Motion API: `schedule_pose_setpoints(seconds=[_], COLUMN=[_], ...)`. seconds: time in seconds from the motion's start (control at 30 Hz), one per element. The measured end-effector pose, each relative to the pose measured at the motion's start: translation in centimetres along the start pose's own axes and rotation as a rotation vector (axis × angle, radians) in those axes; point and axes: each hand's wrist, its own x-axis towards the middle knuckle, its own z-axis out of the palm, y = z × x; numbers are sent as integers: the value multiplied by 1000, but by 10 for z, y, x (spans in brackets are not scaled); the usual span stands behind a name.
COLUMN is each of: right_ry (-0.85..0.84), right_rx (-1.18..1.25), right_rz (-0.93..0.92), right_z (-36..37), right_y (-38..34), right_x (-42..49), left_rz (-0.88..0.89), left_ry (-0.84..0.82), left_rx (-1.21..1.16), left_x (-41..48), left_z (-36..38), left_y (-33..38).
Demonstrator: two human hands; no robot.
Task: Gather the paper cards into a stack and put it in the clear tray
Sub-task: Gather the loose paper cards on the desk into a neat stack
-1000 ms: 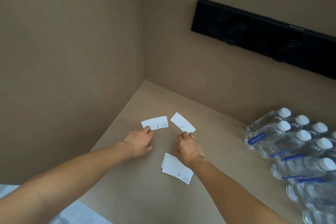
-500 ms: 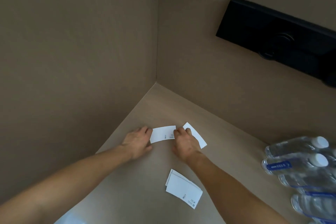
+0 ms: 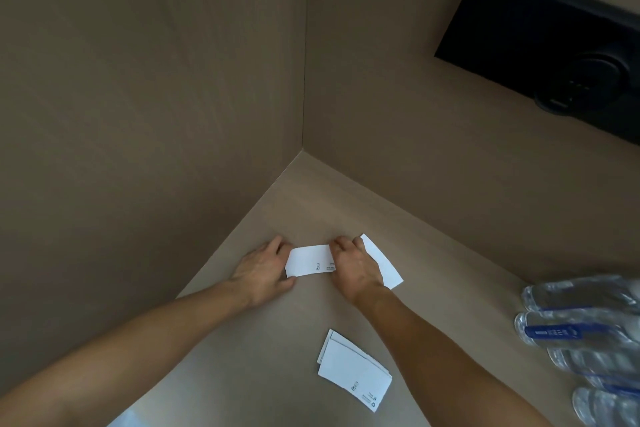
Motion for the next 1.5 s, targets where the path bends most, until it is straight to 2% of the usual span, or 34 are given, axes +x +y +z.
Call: schedule_pose_setpoints(seconds=[0.23,0.67,1.27,1.5], right_ry=[-14,61,64,84], right_rx=[-20,-12,105,136], right_rz=[-2,19,293,323], right_z=[-3,-1,51,62], right_y=[-8,-17,19,21], right_x=[-25,-108,-210,-220], left_rz=[25,111,378,401], left_ry=[-21,-3,-72,-77], left_rx=[44,113,217,231], left_x=[-16,-70,-86,-86], left_z=[-6,-14,19,25], left_y=[4,35,110,119])
